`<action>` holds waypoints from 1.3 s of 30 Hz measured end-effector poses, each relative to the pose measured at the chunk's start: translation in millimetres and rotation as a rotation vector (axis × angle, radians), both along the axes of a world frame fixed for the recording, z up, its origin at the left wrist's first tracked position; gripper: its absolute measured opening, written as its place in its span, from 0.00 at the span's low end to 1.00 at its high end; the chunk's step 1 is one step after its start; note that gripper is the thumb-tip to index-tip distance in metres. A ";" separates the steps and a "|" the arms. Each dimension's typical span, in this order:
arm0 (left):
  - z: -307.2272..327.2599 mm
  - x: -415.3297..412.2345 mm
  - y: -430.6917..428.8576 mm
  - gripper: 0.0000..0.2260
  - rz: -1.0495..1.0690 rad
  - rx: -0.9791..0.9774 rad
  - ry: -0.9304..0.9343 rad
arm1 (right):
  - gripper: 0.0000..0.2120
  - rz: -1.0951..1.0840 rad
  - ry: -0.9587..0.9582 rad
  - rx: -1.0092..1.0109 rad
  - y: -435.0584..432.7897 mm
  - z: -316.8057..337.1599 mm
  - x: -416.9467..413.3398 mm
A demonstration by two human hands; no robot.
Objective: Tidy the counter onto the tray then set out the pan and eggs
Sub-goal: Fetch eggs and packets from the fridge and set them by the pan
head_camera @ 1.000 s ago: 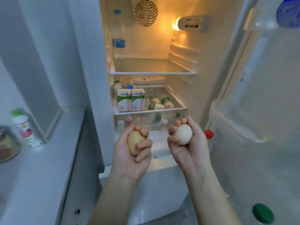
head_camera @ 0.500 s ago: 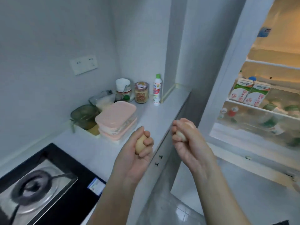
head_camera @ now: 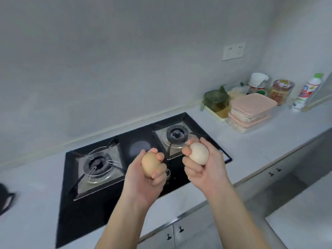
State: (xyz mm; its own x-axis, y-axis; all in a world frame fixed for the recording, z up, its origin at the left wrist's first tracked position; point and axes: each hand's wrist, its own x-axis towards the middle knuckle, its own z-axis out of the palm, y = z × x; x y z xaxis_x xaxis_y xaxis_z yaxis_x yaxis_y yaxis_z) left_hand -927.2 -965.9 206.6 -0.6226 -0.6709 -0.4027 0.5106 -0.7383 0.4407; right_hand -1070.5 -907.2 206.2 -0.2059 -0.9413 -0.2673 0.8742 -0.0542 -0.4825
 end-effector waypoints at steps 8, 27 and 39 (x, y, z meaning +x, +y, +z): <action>-5.7 156.1 31.1 0.08 0.489 -0.092 0.009 | 0.13 0.348 0.240 0.085 -32.5 -1.4 142.5; -62.5 431.9 71.0 0.10 1.043 -0.031 -0.330 | 0.14 0.889 0.653 -0.029 -56.1 -49.7 425.2; -120.9 704.7 16.5 0.21 1.098 0.049 -0.693 | 0.13 1.092 0.975 0.020 -136.1 -116.0 723.5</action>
